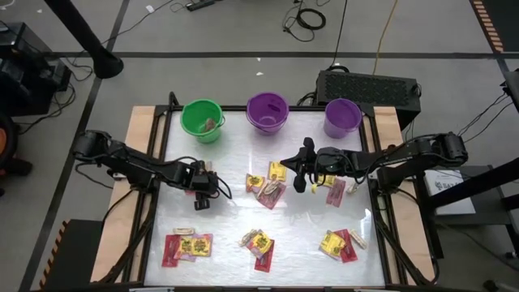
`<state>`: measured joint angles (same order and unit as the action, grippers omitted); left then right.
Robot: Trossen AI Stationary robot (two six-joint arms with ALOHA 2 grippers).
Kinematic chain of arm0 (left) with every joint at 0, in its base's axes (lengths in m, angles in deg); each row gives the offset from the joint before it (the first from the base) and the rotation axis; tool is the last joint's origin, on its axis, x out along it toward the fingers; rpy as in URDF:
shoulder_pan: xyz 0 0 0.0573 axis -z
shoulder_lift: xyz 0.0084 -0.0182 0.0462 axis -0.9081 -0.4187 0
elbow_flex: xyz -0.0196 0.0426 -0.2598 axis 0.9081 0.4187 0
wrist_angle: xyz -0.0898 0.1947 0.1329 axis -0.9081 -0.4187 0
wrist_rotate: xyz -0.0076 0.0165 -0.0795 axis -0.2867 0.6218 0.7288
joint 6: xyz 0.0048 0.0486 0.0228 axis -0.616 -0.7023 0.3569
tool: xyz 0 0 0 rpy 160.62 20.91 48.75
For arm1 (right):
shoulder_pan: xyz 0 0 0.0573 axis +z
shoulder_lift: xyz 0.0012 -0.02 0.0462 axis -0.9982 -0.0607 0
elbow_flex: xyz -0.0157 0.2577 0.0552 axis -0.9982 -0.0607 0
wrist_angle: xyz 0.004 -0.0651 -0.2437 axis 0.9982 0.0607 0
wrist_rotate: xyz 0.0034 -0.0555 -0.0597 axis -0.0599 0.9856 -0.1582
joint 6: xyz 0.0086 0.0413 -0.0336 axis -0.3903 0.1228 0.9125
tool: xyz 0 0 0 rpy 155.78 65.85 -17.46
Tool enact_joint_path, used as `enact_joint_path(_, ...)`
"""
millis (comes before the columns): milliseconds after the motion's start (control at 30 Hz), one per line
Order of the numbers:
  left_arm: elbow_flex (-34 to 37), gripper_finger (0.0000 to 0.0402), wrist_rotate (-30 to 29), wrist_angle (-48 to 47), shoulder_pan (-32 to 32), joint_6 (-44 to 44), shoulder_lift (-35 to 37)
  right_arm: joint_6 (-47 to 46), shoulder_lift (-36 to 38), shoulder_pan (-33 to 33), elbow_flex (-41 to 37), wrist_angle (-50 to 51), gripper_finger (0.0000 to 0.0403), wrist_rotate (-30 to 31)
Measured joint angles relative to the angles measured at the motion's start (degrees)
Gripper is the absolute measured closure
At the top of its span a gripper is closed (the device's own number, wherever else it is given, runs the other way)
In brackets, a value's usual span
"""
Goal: Sort candy by brand, put in halloween buckets
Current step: Put the red candy pack in the green bucket
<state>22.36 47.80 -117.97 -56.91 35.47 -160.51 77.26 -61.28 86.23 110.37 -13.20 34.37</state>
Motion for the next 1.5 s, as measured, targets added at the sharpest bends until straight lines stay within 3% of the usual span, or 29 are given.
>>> enact_joint_path(167, -0.51, 0.0259, 0.93, -0.18, -0.02, 1.12, -0.45, -0.01, 0.00, 0.00, -0.01, 0.02, 0.0403, -0.02)
enact_joint_path(400, -2.72, 0.0389, 2.26, -0.25, -0.02, 1.97, -0.81, 0.98, 0.00, -0.58, 0.00, 0.00, 0.0403, -0.04)
enact_joint_path(800, -11.70, 0.0397, 2.82, 0.63, -0.17, 3.06, -0.37, 0.99, 0.00, -0.61, 0.00, -0.02, 0.0403, -0.04)
enact_joint_path(1167, -19.23, 0.0399, 5.38, -1.88, -2.67, 1.60, 0.81, -6.53, 0.00, -0.30, 0.00, -0.02, 0.0403, -0.07)
enact_joint_path(1400, -19.20, 0.0400, 4.04, -0.02, -9.73, 2.60, 11.42, -8.20, 0.00, 1.64, 0.00, 0.26, 0.0403, -0.09)
enact_joint_path(1500, -19.28, 0.0400, -0.97, -0.16, -14.95, 3.18, 17.26, -8.09, 0.00, 2.29, 0.00, 0.26, 0.0403, -0.09)
